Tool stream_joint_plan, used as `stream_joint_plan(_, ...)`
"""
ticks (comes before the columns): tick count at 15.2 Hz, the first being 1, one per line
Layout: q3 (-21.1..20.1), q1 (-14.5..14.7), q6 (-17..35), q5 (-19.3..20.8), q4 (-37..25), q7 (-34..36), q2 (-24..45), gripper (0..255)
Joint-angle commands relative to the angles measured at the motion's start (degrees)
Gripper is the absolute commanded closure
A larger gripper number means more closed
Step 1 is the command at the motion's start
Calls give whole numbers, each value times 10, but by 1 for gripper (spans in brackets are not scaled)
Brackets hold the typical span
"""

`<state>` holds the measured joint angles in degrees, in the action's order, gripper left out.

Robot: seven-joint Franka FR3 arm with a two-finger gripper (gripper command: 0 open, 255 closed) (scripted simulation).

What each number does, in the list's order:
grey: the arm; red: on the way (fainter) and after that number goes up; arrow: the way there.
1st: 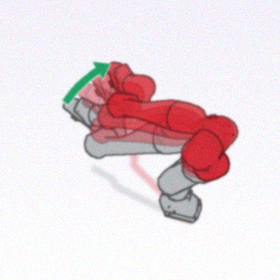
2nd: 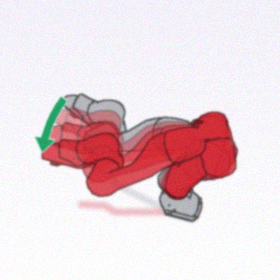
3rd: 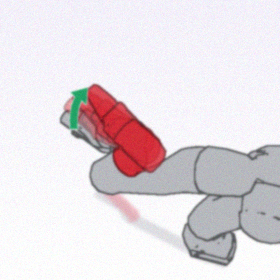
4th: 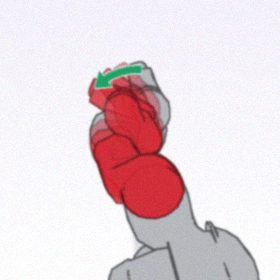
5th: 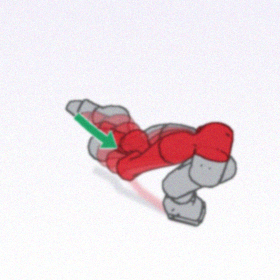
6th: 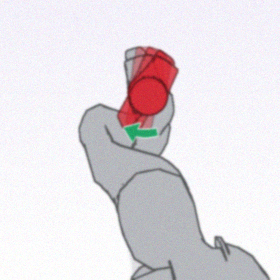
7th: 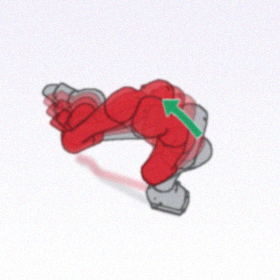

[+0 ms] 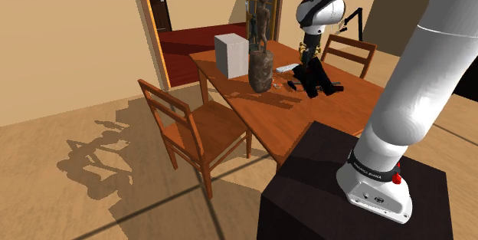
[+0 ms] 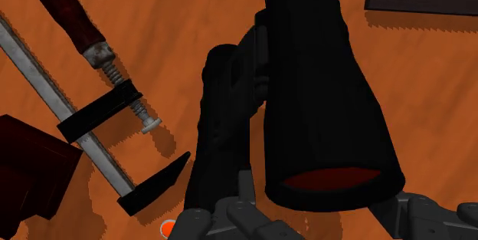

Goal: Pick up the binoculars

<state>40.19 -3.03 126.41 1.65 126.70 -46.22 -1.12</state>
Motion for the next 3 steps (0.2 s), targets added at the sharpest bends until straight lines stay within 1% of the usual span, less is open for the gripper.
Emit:
stream_joint_plan(1,-1,0,-14,8,-7,5,-11,255)
stream_joint_plan(3,-1,0,-16,8,-8,5,-11,255)
